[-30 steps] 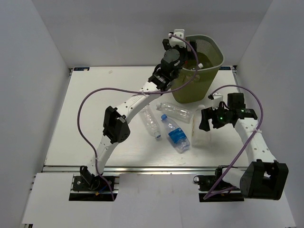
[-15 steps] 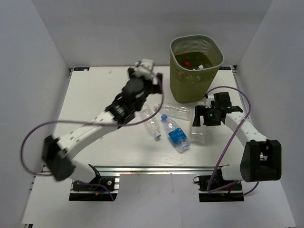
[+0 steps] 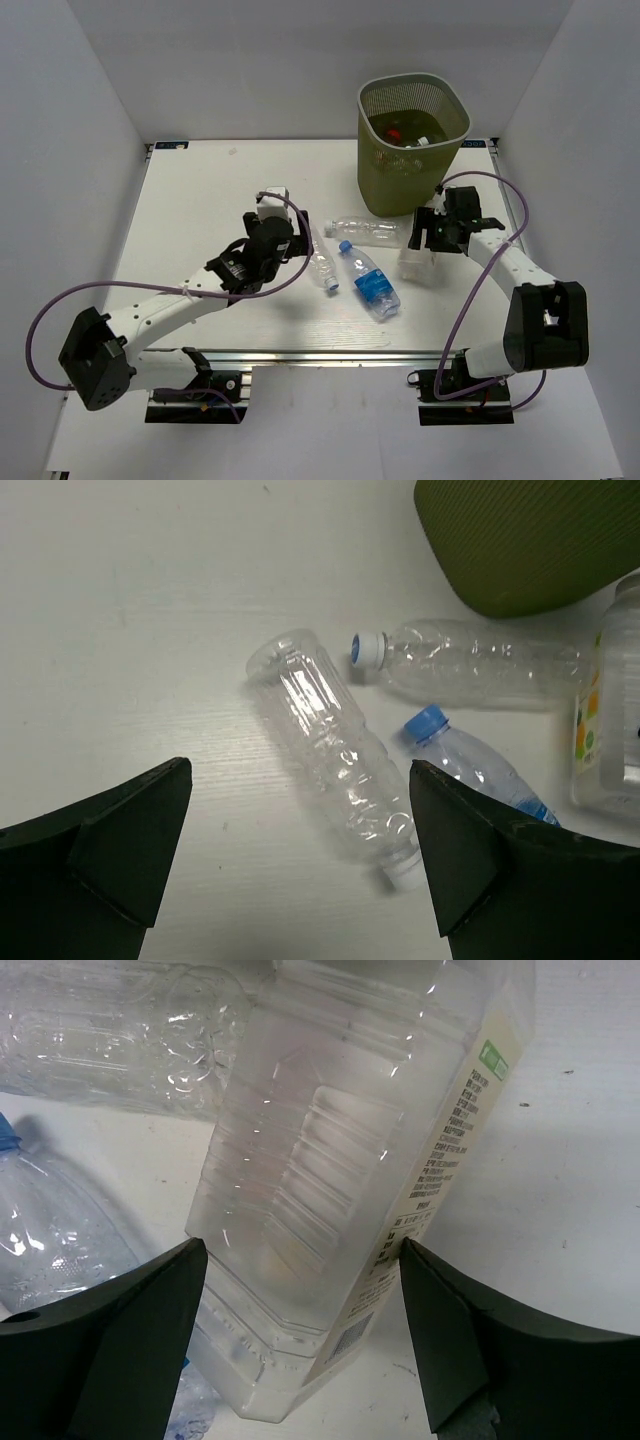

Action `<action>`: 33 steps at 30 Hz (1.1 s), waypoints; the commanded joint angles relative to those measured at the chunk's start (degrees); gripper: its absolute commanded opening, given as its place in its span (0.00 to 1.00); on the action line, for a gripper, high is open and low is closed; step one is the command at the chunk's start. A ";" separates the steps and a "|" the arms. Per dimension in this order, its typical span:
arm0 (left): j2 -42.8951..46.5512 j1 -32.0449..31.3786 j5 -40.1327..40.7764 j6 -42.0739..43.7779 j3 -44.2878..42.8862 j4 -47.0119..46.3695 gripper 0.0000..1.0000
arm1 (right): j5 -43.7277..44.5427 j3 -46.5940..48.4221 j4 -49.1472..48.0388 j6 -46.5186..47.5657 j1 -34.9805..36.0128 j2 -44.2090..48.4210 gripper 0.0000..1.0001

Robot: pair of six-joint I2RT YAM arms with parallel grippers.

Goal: Put the plastic bottles in the bin

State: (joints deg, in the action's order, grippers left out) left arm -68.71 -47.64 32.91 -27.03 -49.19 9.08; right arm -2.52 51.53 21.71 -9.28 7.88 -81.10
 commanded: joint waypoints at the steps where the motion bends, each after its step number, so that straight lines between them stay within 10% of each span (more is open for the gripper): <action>1: 0.25 -0.26 -2.05 -4.26 -1.00 1.90 0.99 | 5.25 -3.89 7.37 1.10 -0.58 -3.62 0.77; 18: -0.29 -0.79 -4.96 -3.12 0.76 0.06 0.99 | 1.29 -5.39 7.38 2.78 -0.85 8.41 0.39; 23: 0.86 -0.79 -4.96 -3.12 1.29 0.06 0.99 | 1.91 -3.98 8.08 1.55 -1.55 6.75 0.90; 33: 2.61 -0.79 -4.96 -3.12 2.96 0.59 0.99 | -0.98 0.24 7.20 -1.43 -1.38 2.53 0.90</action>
State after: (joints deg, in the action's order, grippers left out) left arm -68.05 -48.18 28.21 -29.85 -46.63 9.96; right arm -3.95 49.65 27.11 -8.86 6.55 -76.31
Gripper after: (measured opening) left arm 0.990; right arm 0.905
